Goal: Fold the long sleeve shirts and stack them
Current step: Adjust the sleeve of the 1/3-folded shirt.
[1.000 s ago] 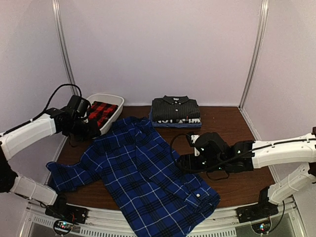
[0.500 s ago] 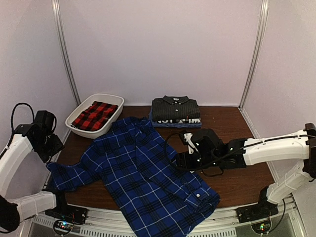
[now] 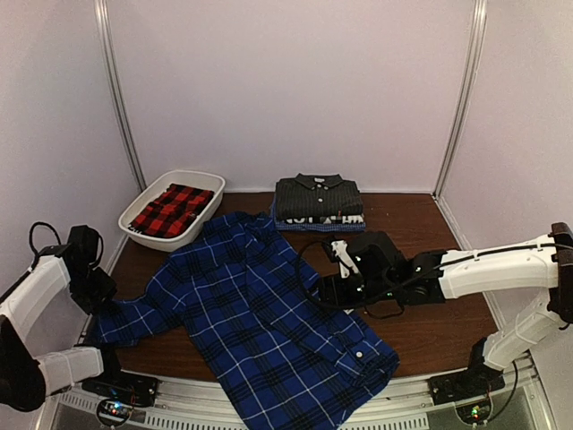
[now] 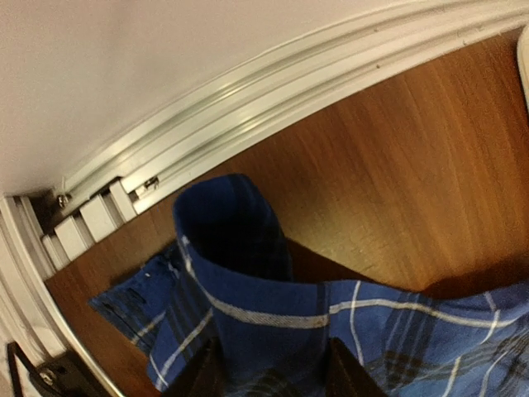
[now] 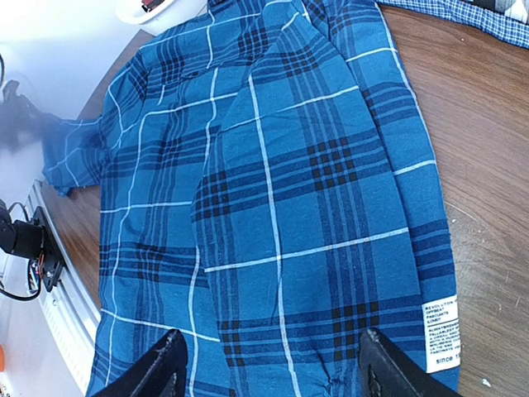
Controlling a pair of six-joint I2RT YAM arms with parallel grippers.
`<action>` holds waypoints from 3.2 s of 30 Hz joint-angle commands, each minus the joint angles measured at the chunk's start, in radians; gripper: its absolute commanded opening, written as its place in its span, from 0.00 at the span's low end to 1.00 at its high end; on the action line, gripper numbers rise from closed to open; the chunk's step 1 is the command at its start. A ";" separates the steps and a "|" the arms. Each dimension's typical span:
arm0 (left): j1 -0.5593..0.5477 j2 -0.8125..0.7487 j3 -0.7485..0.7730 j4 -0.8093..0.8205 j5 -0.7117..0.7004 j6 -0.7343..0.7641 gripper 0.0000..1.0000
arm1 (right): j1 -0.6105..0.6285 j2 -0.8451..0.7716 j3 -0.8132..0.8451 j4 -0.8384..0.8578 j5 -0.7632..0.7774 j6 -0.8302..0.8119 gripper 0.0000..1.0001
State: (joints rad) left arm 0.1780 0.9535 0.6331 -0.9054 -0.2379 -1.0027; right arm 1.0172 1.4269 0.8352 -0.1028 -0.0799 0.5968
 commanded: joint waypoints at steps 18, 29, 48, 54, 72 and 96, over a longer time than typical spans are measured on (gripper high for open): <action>-0.597 0.034 0.209 0.172 0.008 -0.060 0.00 | -0.013 -0.008 0.015 -0.009 0.016 -0.020 0.71; -1.056 0.625 0.531 0.278 -0.038 -0.086 0.25 | -0.035 -0.021 0.019 -0.045 0.044 -0.017 0.71; -0.841 0.193 0.180 0.277 0.008 -0.146 0.61 | -0.042 -0.007 0.041 -0.070 0.056 -0.039 0.71; -0.587 0.080 0.006 0.435 0.171 -0.033 0.59 | -0.042 0.006 0.047 -0.070 0.044 -0.042 0.71; -0.252 0.403 -0.064 0.929 0.430 0.204 0.60 | -0.042 0.053 0.082 -0.070 0.020 -0.053 0.71; -0.275 0.380 -0.069 0.965 0.558 0.328 0.06 | -0.042 0.089 0.087 -0.050 0.001 -0.042 0.71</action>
State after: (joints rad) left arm -0.0864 1.3869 0.5510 0.0734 0.2916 -0.7078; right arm 0.9802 1.5047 0.8970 -0.1673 -0.0719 0.5526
